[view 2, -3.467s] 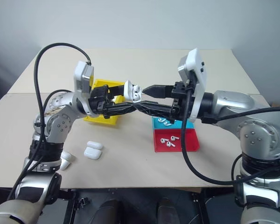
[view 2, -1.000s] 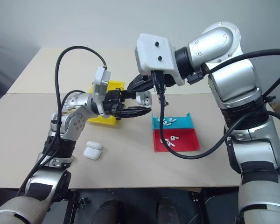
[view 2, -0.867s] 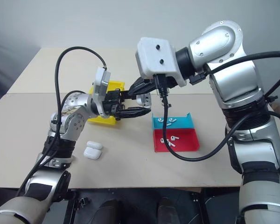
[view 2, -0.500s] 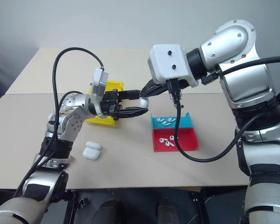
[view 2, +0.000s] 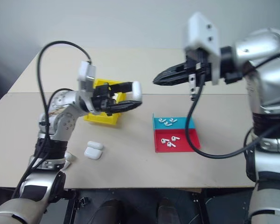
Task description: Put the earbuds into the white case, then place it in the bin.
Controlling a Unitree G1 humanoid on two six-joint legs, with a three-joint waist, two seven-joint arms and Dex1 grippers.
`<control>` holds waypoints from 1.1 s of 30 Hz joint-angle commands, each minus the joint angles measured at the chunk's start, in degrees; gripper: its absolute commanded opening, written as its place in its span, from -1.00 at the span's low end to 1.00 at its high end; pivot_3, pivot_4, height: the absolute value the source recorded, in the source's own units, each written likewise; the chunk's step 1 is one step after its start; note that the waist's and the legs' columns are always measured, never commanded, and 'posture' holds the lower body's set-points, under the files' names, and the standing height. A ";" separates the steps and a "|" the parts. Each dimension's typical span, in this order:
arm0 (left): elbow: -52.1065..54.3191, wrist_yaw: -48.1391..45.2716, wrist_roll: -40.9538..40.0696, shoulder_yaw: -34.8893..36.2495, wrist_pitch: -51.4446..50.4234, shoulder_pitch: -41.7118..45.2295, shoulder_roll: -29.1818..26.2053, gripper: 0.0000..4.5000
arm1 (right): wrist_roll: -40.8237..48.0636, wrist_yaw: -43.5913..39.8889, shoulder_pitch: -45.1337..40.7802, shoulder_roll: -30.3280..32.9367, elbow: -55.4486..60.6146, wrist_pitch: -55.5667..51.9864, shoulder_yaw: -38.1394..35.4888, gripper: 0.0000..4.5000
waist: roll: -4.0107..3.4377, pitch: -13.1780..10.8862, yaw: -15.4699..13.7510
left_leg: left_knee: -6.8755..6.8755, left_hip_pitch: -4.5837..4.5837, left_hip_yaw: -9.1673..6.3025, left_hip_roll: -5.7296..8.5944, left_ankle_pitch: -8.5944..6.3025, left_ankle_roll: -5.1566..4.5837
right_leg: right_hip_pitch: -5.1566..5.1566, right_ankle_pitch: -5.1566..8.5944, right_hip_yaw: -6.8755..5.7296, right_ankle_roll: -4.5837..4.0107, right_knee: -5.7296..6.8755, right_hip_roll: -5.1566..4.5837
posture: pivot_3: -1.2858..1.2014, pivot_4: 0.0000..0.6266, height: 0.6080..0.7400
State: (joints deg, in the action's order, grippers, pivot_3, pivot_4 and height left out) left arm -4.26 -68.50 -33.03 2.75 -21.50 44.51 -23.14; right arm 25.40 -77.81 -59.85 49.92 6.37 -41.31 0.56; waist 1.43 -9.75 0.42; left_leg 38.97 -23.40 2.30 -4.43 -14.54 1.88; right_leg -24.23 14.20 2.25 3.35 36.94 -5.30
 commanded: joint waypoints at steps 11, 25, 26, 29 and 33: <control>10.11 20.72 3.67 8.71 -1.21 -9.76 -4.64 0.24 | 19.57 21.62 27.29 -2.64 23.84 -17.07 -20.81 -0.98 | 0.01 0.00 0.27 | 0.03 0.15 -0.01 0.00 0.00 0.00 | 0.09 0.00 0.07 0.00 -0.14 0.01 | 0.03 -0.52 1.00; 2.74 52.12 23.65 -2.55 -24.52 -2.50 -0.41 0.24 | 25.22 33.56 29.65 -3.33 26.82 -16.95 -18.24 -0.98 | 0.13 0.05 -1.03 | 0.00 0.11 -0.07 0.03 0.01 0.00 | 0.10 0.00 0.01 0.01 -0.20 0.01 | 0.03 -0.52 1.00; 2.14 52.19 23.27 -2.04 -25.97 -1.92 -0.25 0.56 | 25.12 34.08 29.79 -3.14 27.01 -16.80 -18.00 -1.00 | 0.13 0.05 -1.01 | 0.00 0.11 -0.07 0.04 0.01 0.00 | 0.10 0.00 0.01 0.01 -0.21 0.02 | 0.03 -0.52 1.00; 2.66 52.46 22.93 -0.58 -25.00 -1.50 -0.01 0.95 | 25.05 35.45 30.32 -2.62 27.49 -16.41 -17.59 -1.00 | 0.13 0.06 -0.93 | -0.02 0.11 -0.07 0.03 0.01 0.00 | 0.09 0.00 0.01 0.00 -0.20 0.02 | 0.03 -0.52 1.00; 6.87 51.15 22.29 1.36 -19.68 -2.84 -0.96 0.98 | 24.44 37.20 31.43 -2.15 28.27 -15.58 -17.65 -1.00 | 0.13 0.05 -0.94 | -0.02 0.09 -0.07 0.03 0.01 0.00 | 0.09 0.00 0.01 0.00 -0.20 0.01 | 0.03 -0.52 1.00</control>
State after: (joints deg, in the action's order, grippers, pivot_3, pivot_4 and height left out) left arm -1.68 -16.67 -10.48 2.28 -44.49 41.55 -22.99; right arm 49.68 -41.49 -28.27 46.78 32.56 -58.15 -16.28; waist 1.56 -9.70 -0.52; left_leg 38.94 -23.30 2.24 -4.40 -14.53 1.88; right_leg -24.14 14.20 2.26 3.35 36.74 -5.30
